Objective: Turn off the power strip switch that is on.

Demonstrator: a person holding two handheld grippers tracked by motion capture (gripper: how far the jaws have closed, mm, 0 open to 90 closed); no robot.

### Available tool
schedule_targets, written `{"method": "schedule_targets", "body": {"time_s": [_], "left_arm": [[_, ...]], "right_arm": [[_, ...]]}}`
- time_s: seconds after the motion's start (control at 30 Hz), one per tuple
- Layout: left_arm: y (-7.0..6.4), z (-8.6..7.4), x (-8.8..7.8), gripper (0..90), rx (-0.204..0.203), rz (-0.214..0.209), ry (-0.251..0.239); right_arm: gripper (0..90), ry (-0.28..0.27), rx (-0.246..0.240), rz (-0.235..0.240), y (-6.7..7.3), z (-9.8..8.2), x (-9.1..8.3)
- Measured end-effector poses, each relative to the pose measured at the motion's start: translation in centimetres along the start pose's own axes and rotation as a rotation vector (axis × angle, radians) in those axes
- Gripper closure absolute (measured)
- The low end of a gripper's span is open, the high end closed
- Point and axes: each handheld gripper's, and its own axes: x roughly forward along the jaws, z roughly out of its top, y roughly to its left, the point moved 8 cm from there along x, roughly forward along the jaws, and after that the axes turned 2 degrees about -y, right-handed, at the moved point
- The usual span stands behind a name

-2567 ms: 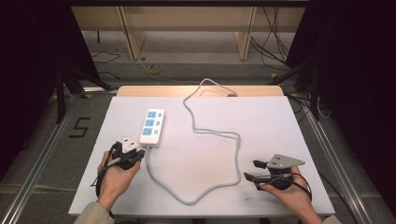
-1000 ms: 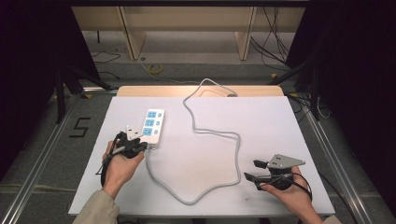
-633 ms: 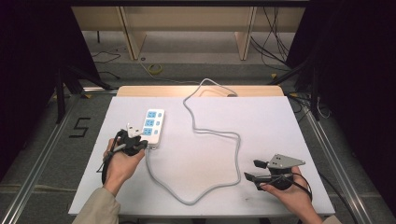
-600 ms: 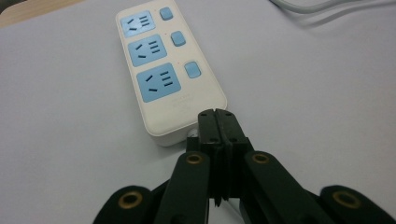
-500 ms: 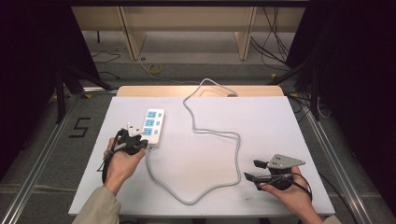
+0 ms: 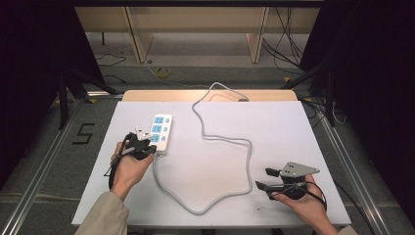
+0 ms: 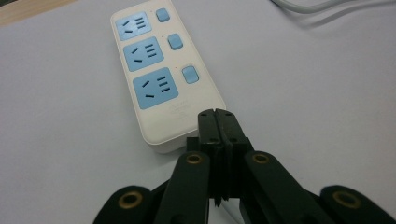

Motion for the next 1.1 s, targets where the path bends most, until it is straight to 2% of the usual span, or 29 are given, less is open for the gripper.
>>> {"method": "schedule_targets", "body": {"time_s": [1.1], "left_arm": [[0.6,1.4,1.6,89.6,-0.008,0.003,0.057]], "right_arm": [[37.1,0.007,-0.005,-0.007,0.0,-0.1,0.0]]}}
